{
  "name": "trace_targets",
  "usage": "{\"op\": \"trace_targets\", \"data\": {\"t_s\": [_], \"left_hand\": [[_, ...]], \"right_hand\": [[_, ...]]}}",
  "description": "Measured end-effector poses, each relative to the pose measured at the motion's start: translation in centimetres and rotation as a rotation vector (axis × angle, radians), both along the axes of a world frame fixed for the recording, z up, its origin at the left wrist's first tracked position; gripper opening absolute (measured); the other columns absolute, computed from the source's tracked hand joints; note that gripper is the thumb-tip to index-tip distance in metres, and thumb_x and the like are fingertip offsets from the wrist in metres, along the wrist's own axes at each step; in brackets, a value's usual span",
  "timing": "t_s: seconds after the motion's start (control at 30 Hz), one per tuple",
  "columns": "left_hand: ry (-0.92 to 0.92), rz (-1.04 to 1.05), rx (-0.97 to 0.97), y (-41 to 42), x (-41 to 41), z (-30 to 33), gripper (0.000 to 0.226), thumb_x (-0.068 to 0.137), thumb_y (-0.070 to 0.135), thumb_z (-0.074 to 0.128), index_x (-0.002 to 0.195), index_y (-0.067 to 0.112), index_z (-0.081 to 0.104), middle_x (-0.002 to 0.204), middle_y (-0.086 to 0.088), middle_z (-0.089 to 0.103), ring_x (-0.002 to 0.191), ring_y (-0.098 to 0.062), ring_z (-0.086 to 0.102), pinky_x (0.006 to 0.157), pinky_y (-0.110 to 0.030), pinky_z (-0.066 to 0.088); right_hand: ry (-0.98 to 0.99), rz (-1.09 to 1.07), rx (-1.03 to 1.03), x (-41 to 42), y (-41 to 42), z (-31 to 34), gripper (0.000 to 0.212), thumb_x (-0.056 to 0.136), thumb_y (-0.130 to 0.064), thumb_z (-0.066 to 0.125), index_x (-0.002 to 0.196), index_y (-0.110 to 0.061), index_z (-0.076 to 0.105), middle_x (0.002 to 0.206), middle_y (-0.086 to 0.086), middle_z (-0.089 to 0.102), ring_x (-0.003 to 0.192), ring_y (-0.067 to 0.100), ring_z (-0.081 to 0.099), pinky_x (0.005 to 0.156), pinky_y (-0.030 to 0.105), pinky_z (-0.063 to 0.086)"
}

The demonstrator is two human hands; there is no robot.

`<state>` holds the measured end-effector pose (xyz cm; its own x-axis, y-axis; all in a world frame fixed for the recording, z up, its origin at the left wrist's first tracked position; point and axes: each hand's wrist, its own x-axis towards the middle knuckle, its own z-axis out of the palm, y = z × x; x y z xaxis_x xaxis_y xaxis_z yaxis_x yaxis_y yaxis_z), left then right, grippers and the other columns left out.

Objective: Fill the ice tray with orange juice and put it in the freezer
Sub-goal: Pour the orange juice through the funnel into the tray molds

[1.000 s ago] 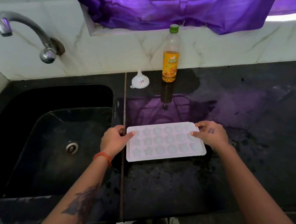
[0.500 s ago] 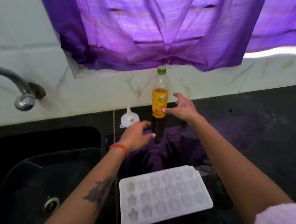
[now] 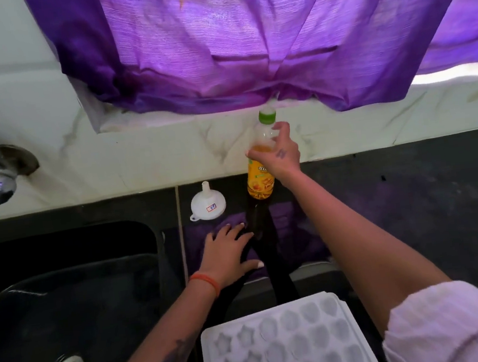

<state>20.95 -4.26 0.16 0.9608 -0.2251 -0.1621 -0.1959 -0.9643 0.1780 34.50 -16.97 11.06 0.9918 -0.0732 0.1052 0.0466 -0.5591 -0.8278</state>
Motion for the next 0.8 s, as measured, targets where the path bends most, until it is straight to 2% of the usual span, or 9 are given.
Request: {"op": "trace_targets", "data": {"t_s": [0.13,0.2,0.27,0.37,0.47,0.57,0.63,0.7,0.8], "left_hand": [[-0.185,0.186,-0.334,-0.6,-1.8,0.0,0.060,0.088,0.041,0.058,0.142,0.023,0.038,0.139,0.000,0.051,0.125,-0.022,0.049,0.099,-0.035,0.041],[-0.232,0.342,-0.559,-1.3,-3.0,0.6,0.065,0.087,0.035,0.062,0.144,0.022,0.033,0.131,0.001,0.058,0.120,-0.021,0.054,0.092,-0.036,0.045],[-0.277,0.417,-0.670,-2.1,-4.3,1.1,0.071,0.086,0.034,0.065,0.146,0.021,0.029,0.133,0.002,0.056,0.122,-0.020,0.051,0.094,-0.036,0.044],[-0.285,0.379,-0.763,-3.4,-5.7,1.7,0.083,0.081,0.035,0.071,0.148,0.019,0.024,0.144,-0.003,0.044,0.131,-0.019,0.043,0.104,-0.037,0.041],[-0.156,0.271,-0.813,-5.2,-6.3,2.2,0.100,0.075,0.042,0.075,0.150,0.021,0.013,0.153,0.000,0.030,0.140,-0.015,0.031,0.110,-0.032,0.033],[-0.064,0.199,-0.894,-7.2,-6.1,2.8,0.110,0.068,0.049,0.077,0.150,0.029,0.008,0.150,0.007,0.034,0.136,-0.011,0.037,0.107,-0.033,0.039],[-0.072,0.222,-0.964,-8.3,-6.0,3.3,0.104,0.067,0.047,0.079,0.147,0.032,0.015,0.139,0.011,0.046,0.125,-0.008,0.049,0.098,-0.032,0.047],[-0.123,0.282,-0.985,-8.8,-5.8,3.5,0.085,0.070,0.044,0.077,0.139,0.033,0.030,0.128,0.013,0.053,0.115,-0.008,0.055,0.090,-0.028,0.049],[-0.153,0.335,-0.951,-8.9,-5.5,3.5,0.070,0.072,0.047,0.073,0.130,0.028,0.040,0.121,0.006,0.058,0.110,-0.015,0.059,0.088,-0.036,0.051]], "right_hand": [[-0.038,0.002,-0.005,-4.1,-1.7,0.1,0.077,0.067,-0.034,0.082,0.128,-0.019,0.037,0.123,0.010,0.057,0.110,0.025,0.055,0.092,0.036,0.048],[-0.054,-0.004,-0.005,-6.9,-3.0,0.3,0.079,0.066,-0.036,0.083,0.128,-0.019,0.038,0.120,0.008,0.060,0.107,0.024,0.057,0.090,0.034,0.049],[-0.067,-0.004,-0.011,-9.8,-4.2,0.4,0.079,0.065,-0.039,0.084,0.127,-0.019,0.040,0.116,0.006,0.062,0.104,0.022,0.059,0.088,0.035,0.051],[-0.089,-0.012,-0.036,-13.5,-5.6,0.5,0.078,0.063,-0.041,0.084,0.125,-0.018,0.043,0.107,-0.001,0.063,0.100,0.020,0.062,0.087,0.037,0.053],[-0.101,-0.005,-0.055,-15.9,-6.4,0.3,0.077,0.061,-0.042,0.085,0.124,-0.019,0.045,0.100,-0.009,0.059,0.097,0.015,0.062,0.085,0.035,0.054],[-0.134,0.010,-0.071,-17.2,-6.5,-0.2,0.079,0.062,-0.044,0.084,0.125,-0.019,0.043,0.104,-0.007,0.062,0.096,0.013,0.061,0.084,0.032,0.053],[-0.098,0.075,-0.072,-17.3,-6.9,-0.2,0.082,0.063,-0.044,0.083,0.128,-0.021,0.040,0.112,-0.005,0.063,0.099,0.012,0.060,0.085,0.029,0.050],[-0.009,0.193,-0.068,-17.1,-7.7,0.4,0.085,0.065,-0.048,0.081,0.133,-0.022,0.036,0.120,-0.002,0.060,0.106,0.015,0.059,0.091,0.035,0.051],[-0.001,0.250,-0.137,-16.5,-9.2,2.5,0.091,0.068,-0.061,0.072,0.140,-0.021,0.033,0.123,0.002,0.058,0.110,0.017,0.057,0.092,0.040,0.051]]}}
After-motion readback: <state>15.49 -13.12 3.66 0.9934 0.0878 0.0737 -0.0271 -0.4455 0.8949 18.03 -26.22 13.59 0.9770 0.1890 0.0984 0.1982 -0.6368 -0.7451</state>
